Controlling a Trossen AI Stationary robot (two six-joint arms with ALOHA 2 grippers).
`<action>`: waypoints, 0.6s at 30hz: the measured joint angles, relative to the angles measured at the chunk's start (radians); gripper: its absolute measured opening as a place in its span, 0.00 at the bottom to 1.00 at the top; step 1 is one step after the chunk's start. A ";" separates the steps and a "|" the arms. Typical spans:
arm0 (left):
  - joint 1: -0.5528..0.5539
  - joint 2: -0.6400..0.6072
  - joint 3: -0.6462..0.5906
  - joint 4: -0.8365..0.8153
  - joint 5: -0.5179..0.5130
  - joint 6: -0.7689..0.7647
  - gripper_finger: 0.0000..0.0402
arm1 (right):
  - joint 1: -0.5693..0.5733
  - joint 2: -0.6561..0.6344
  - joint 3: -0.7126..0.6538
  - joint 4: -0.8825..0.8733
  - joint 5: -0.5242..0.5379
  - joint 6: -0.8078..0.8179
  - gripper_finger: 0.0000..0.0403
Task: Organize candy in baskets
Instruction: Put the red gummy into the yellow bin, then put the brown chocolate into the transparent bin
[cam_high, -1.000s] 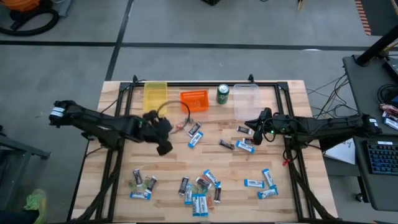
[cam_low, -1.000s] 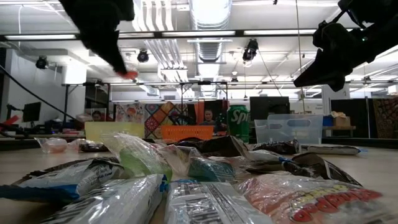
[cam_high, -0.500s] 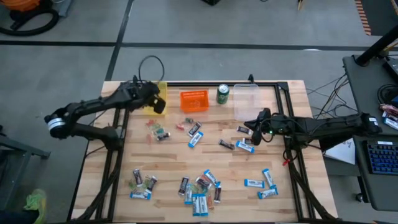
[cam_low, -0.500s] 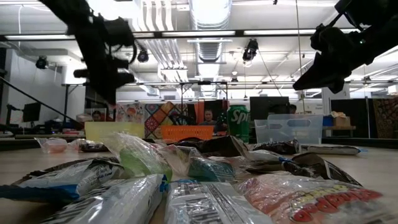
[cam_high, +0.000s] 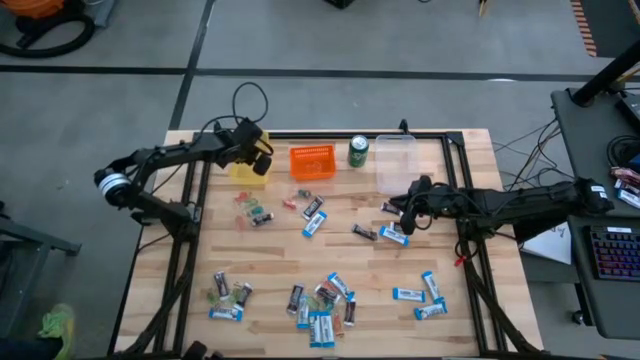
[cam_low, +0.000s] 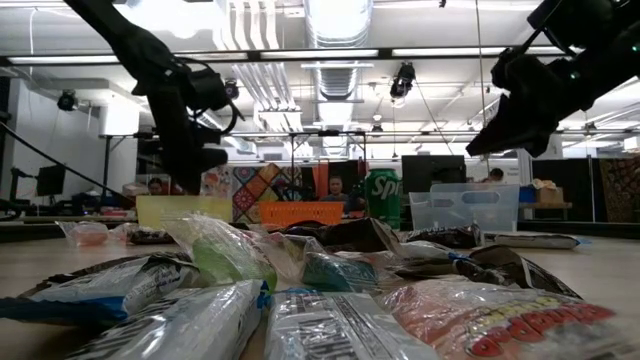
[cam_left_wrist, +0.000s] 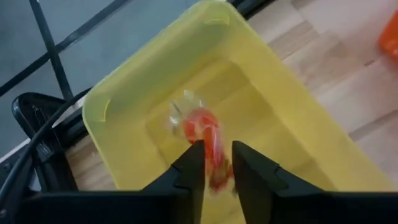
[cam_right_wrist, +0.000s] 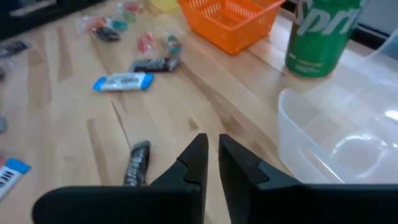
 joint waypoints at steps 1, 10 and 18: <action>0.000 0.002 0.000 -0.004 0.000 0.000 0.19 | 0.000 -0.002 0.003 -0.002 -0.005 0.000 0.10; -0.017 -0.041 0.000 -0.028 0.100 -0.002 0.28 | 0.000 0.000 0.111 -0.020 -0.030 -0.142 0.19; -0.214 -0.177 -0.007 0.037 0.276 -0.042 0.23 | 0.002 0.001 0.204 -0.021 -0.116 -0.185 0.19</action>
